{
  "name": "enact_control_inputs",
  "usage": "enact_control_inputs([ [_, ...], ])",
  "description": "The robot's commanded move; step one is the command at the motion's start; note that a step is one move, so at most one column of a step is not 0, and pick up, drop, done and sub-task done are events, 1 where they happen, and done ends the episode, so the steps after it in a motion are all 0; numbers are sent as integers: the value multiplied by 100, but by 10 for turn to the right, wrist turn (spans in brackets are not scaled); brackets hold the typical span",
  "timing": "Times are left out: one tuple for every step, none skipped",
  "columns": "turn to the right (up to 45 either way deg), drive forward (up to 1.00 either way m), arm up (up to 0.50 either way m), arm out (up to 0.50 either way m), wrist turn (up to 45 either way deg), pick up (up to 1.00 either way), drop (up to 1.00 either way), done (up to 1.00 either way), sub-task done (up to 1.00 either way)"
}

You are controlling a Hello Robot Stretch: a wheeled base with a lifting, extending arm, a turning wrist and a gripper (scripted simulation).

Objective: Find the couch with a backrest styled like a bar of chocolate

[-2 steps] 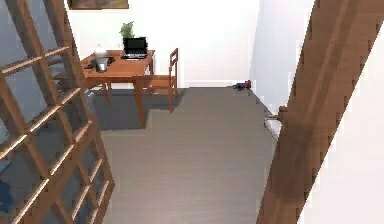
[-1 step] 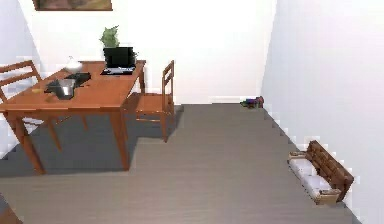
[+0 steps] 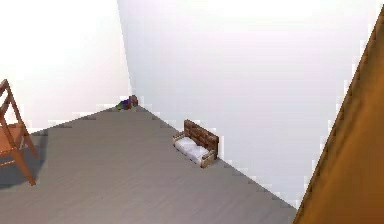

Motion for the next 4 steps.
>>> enact_control_inputs([
  [0,60,0,0,0,0,0,0,0],
  [420,0,0,0,0,0,0,0,0],
  [0,35,0,0,0,0,0,0,0],
  [-450,0,0,0,0,0,0,0,0],
])
